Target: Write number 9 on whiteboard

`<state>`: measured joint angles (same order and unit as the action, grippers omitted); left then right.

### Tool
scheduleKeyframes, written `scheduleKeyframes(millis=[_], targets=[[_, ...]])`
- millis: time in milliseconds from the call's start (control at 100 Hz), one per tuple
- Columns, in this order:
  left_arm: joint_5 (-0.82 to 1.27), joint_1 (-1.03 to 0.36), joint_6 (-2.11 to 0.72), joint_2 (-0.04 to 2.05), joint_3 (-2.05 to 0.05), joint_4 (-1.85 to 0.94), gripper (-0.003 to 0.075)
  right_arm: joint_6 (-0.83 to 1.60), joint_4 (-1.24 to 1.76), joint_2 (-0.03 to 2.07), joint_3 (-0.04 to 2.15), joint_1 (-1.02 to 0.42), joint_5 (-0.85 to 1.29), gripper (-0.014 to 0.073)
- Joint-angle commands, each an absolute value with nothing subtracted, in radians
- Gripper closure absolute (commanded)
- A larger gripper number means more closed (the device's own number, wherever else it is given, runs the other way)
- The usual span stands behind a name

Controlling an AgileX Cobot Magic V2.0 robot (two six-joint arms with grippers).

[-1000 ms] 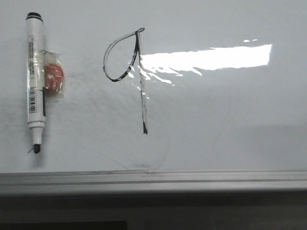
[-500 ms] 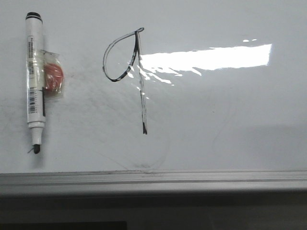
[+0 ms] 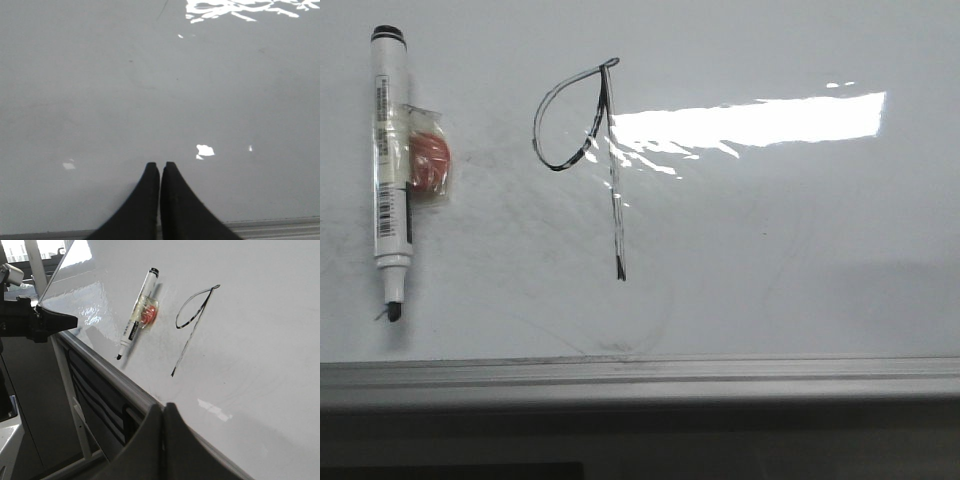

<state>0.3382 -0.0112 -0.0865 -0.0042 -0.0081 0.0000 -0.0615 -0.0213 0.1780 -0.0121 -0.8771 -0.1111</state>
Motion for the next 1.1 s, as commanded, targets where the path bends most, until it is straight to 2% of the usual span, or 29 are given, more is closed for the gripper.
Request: scheduleKeyframes(millis=[0,580,750,900,1090], targets=[[0.298,-0.020,-0.078,-0.034,0.034,0.000,0.0741,-0.057,-0.031,0.186,-0.022,-0.879,-0.185,0.0657],[0.298,-0.020,-0.078,-0.034,0.034,0.000,0.0741,-0.057,-0.031,0.186,-0.022,-0.847,-0.178,0.0657],[0.298,-0.020,-0.078,-0.034,0.034,0.000,0.0741,-0.057,-0.031,0.186,-0.022,-0.654,-0.156,0.0657],[0.298,-0.020,-0.078,-0.034,0.034,0.000,0.0741,-0.042,-0.051,0.182,-0.022,-0.388,-0.085,0.0657],[0.298,-0.020,-0.078,-0.034,0.034,0.000,0.0741,-0.027,-0.009,0.029,-0.022,-0.095,0.108,0.0657]])
